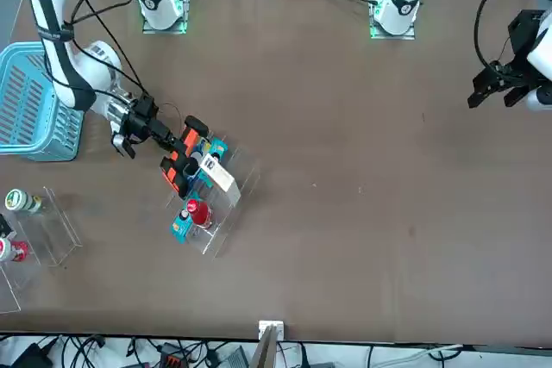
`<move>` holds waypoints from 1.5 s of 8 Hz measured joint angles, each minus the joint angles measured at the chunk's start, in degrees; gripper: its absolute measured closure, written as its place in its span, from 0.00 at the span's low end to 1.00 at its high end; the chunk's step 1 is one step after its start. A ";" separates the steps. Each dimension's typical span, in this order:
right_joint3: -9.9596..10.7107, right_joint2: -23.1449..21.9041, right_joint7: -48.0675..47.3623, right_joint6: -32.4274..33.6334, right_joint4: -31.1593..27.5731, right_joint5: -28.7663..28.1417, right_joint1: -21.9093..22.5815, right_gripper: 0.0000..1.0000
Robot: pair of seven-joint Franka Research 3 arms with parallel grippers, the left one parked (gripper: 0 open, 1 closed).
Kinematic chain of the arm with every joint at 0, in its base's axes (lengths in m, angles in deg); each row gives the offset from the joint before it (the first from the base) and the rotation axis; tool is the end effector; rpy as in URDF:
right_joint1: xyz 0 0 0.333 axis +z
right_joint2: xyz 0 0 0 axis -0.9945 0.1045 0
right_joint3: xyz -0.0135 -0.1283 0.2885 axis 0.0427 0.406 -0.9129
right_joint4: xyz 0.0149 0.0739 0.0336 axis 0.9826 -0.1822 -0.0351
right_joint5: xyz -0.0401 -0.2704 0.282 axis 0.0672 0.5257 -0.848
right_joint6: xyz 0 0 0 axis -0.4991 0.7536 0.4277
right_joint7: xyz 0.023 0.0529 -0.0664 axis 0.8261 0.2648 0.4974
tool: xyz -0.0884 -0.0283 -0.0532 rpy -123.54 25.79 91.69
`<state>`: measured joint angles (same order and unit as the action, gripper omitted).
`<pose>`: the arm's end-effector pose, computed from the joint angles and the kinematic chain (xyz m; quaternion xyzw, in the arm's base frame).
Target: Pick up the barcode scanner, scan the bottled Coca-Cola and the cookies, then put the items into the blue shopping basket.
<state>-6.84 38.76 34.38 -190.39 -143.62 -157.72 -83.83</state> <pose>0.4968 0.0785 0.2278 -0.7616 0.1435 -0.1528 0.6131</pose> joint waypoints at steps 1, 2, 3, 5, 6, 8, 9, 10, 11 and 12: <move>0.00 0.73 1.17 -0.03 0.01 -0.92 0.28 0.56; 0.00 1.34 1.74 -0.03 0.01 -1.26 0.37 0.56; 0.00 1.58 1.89 -0.03 0.03 -1.31 0.37 0.56; 0.00 1.59 1.90 -0.07 0.06 -1.59 0.37 0.56; 0.00 1.59 1.90 -0.08 0.14 -1.89 0.37 0.56; 0.00 1.59 1.90 -0.07 0.48 -2.37 0.37 0.56; -0.03 1.56 1.90 -0.02 0.76 -3.01 0.44 0.56; -0.09 1.42 1.90 0.04 0.95 -3.58 0.83 0.56; -0.18 1.21 1.90 0.04 0.98 -3.67 1.65 0.56; -0.30 1.04 1.90 0.03 0.78 -3.70 2.63 0.56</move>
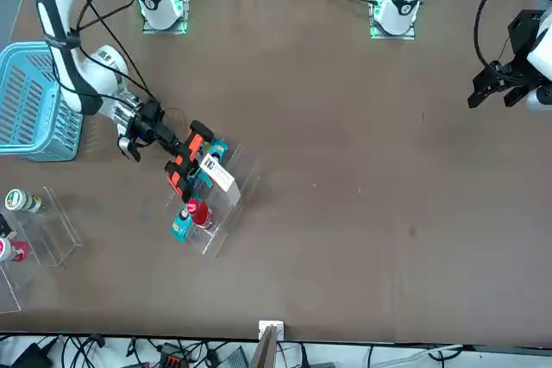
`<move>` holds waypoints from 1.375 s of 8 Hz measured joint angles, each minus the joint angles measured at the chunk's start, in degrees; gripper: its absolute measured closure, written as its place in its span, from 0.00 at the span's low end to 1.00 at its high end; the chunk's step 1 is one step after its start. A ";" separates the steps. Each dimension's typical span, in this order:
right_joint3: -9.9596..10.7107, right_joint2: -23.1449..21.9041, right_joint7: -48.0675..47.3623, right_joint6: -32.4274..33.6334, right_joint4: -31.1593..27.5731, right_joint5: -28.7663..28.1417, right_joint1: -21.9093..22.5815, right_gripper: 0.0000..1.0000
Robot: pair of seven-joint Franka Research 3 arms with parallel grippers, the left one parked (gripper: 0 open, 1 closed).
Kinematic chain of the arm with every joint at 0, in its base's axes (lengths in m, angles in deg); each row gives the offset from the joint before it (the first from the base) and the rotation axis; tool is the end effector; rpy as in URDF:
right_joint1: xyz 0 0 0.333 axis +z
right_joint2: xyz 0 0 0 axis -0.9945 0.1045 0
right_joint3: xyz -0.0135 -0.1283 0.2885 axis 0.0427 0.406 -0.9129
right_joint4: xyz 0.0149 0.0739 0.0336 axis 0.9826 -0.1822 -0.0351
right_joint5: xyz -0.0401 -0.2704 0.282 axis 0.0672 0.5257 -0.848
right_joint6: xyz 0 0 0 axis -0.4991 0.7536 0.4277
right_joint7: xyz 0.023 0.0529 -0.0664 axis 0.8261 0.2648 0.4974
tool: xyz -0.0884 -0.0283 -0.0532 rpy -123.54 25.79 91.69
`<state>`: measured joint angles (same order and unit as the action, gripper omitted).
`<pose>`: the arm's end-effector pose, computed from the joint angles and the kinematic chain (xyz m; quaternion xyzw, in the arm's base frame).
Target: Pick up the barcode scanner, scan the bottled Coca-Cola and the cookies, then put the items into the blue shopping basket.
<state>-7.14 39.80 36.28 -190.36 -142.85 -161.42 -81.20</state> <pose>0.4988 0.1031 0.2254 -0.7537 0.1378 -0.1596 0.6225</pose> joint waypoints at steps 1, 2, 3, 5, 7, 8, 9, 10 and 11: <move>-0.04 -0.44 0.00 -0.01 -0.89 -0.02 1.11 0.56; -0.05 -1.08 0.06 -0.02 -2.08 -0.03 1.79 0.56; -0.05 -1.84 0.19 -0.02 -3.39 -0.03 1.96 0.56; -0.02 -2.84 0.46 -0.02 -4.88 -0.03 1.94 0.56; -0.02 -3.37 0.49 -0.01 -5.14 -0.04 1.94 0.56; 0.02 -3.77 0.49 0.00 -5.14 -0.05 1.91 0.56; 0.26 -4.43 0.17 -0.05 -5.12 0.78 1.84 0.56; 1.01 -5.18 -1.64 -0.17 -4.63 5.41 1.45 0.56; 2.12 -5.84 -6.37 -0.19 -2.63 14.40 -0.19 0.56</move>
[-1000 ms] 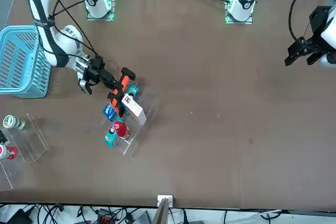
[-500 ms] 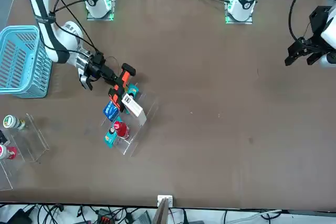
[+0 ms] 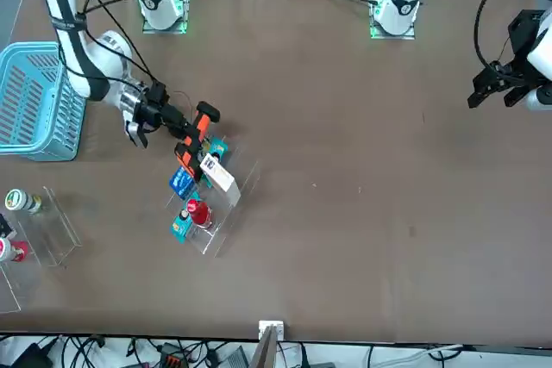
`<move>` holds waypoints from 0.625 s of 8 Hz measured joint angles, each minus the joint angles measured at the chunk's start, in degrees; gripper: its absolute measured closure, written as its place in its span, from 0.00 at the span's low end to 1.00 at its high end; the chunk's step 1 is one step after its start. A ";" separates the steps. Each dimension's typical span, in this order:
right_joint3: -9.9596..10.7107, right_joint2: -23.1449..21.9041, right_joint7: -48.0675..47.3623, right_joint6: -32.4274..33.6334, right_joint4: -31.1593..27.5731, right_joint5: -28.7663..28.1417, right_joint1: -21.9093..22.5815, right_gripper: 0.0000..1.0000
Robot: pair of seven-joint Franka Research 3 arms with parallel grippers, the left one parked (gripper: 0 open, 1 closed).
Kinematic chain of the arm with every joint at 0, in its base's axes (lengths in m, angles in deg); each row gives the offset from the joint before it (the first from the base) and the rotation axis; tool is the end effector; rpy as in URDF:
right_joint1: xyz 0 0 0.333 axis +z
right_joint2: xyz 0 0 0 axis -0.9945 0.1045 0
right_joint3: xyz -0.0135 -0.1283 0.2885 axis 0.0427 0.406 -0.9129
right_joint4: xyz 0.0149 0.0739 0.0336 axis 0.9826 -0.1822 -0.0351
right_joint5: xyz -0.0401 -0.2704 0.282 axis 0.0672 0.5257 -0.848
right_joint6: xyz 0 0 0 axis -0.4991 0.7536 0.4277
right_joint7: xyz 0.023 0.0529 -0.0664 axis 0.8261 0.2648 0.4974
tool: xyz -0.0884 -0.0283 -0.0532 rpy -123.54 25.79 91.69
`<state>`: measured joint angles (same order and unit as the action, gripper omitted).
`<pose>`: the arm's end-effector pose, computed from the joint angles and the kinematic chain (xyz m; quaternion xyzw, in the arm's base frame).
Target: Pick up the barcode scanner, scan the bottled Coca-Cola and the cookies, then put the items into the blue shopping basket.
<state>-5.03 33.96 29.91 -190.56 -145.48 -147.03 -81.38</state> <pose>0.4813 0.0852 0.2512 -0.7949 0.0841 -0.1055 0.5915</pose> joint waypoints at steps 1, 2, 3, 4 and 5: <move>0.73 -0.54 -6.31 0.05 3.45 9.57 -2.55 0.56; 1.09 -0.86 -12.68 0.14 7.60 18.87 -4.69 0.56; 1.17 -0.85 -19.64 0.21 12.05 28.57 -5.98 0.56; 1.16 -0.71 -26.89 0.26 16.25 38.45 -6.32 0.56; 0.91 -0.60 -33.93 0.28 19.82 48.60 -6.21 0.56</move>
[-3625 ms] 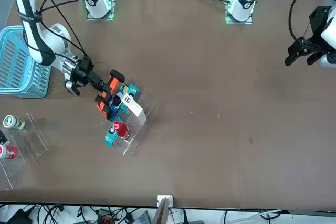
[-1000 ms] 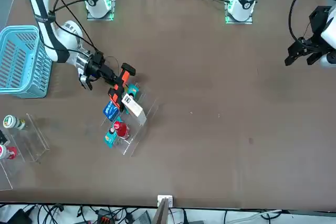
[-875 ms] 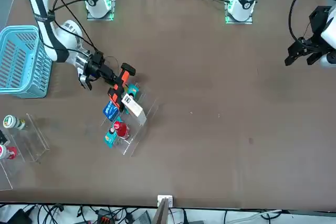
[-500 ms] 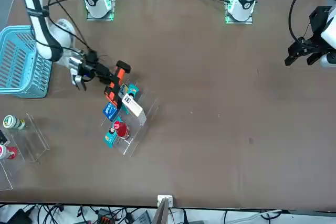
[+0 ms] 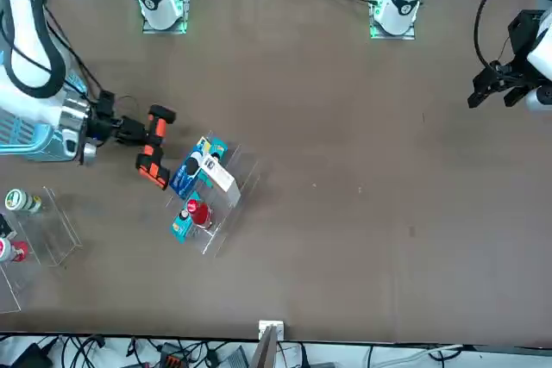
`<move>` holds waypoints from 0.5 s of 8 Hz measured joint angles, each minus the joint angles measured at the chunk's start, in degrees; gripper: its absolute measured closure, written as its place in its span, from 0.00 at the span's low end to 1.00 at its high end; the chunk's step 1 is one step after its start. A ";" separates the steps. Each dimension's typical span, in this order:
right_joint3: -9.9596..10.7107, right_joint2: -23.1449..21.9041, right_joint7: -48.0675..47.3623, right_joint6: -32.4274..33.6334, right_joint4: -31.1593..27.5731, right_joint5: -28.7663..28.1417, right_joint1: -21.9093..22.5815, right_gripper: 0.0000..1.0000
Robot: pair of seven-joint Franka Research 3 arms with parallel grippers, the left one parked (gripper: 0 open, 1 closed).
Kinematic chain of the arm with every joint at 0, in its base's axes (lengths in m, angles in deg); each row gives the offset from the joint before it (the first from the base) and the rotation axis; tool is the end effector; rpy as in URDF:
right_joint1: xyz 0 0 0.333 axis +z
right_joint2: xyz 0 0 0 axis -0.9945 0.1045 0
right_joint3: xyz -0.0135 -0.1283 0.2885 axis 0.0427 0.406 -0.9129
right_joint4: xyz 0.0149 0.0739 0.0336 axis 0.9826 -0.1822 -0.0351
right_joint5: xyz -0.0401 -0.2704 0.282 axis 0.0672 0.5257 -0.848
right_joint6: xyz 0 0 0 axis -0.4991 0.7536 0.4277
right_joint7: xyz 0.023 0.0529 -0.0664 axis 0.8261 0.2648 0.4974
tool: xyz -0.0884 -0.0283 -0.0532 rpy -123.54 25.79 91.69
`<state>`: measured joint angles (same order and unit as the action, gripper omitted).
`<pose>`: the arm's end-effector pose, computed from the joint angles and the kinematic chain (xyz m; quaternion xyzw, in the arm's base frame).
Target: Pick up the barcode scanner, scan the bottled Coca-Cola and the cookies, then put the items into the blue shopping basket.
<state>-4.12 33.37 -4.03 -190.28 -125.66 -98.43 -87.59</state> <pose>0.5638 0.0043 0.3586 -0.9288 0.0303 0.0103 0.3693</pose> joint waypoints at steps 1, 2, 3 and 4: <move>-0.42 0.08 -6.40 -0.55 2.24 9.55 0.43 0.56; -0.72 0.29 -13.03 -2.05 3.12 18.27 1.78 0.56; -0.88 0.70 -21.55 -3.66 3.20 28.29 4.54 0.56; -1.08 1.24 -31.78 -4.31 3.02 39.65 8.01 0.56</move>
<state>-5.20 34.60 -35.80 -194.59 -122.64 -58.78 -79.58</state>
